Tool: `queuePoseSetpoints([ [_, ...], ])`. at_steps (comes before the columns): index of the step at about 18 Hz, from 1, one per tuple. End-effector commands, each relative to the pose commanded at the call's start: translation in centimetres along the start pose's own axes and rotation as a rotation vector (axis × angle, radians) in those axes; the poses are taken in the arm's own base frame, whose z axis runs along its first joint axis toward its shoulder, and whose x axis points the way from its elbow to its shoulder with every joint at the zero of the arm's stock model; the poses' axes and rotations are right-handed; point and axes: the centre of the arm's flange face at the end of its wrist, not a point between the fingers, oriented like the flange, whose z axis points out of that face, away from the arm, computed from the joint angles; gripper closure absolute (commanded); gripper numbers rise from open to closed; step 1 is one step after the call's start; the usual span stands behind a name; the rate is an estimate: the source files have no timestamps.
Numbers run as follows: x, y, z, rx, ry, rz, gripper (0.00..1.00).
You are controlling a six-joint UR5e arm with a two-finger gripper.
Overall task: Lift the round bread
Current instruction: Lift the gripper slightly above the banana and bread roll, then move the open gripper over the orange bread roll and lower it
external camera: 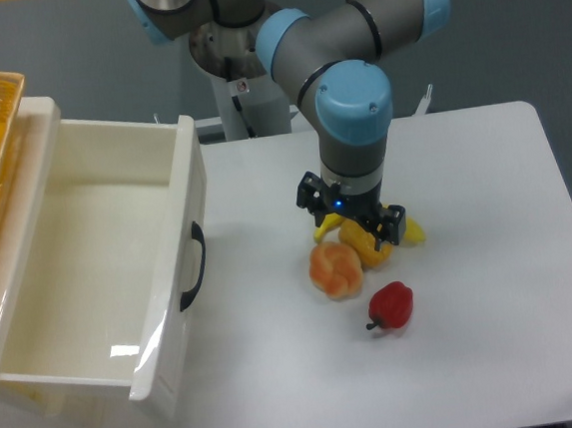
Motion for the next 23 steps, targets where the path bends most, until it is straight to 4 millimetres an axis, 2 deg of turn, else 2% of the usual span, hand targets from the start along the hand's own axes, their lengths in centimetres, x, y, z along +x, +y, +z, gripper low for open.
queuePoseSetpoints([
  [8,0.3,-0.2,0.6,0.014,0.023,-0.004,0.00],
  [14,1.3,1.1,4.0,-0.012,0.087,-0.042,0.00],
  [17,1.7,1.0,5.1,-0.022,0.106,-0.043,0.00],
  [23,1.1,0.5,9.3,-0.060,0.168,-0.044,0.00],
])
